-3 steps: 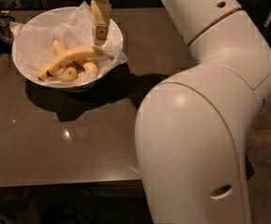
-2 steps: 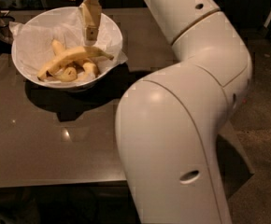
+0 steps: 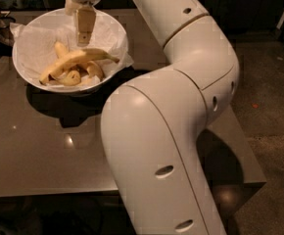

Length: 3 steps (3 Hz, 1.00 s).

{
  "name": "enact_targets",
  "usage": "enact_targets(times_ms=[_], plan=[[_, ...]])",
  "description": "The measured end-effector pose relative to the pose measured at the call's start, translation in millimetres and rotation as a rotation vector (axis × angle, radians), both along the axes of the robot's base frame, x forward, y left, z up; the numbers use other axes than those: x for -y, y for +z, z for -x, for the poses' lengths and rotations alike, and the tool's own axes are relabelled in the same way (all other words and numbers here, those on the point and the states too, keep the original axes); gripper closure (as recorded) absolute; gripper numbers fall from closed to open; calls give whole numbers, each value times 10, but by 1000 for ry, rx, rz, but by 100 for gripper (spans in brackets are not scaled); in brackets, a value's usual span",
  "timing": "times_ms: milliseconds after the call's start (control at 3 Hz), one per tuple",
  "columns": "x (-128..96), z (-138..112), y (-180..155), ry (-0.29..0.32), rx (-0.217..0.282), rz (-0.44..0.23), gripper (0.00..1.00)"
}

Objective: Pick banana from white bowl

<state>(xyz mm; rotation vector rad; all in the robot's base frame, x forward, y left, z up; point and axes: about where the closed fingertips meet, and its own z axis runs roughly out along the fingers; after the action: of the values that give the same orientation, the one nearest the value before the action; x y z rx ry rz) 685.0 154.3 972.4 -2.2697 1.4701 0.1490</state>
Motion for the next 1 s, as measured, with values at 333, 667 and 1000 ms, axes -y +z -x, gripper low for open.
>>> enact_targets(times_ms=[333,667,1000], plan=[[-59,-37,-116,-11,-32,-5,25],[-66,-53,-277,-34,-83,-8,26],[-60,-54,-425,-59,-135,-12,31]])
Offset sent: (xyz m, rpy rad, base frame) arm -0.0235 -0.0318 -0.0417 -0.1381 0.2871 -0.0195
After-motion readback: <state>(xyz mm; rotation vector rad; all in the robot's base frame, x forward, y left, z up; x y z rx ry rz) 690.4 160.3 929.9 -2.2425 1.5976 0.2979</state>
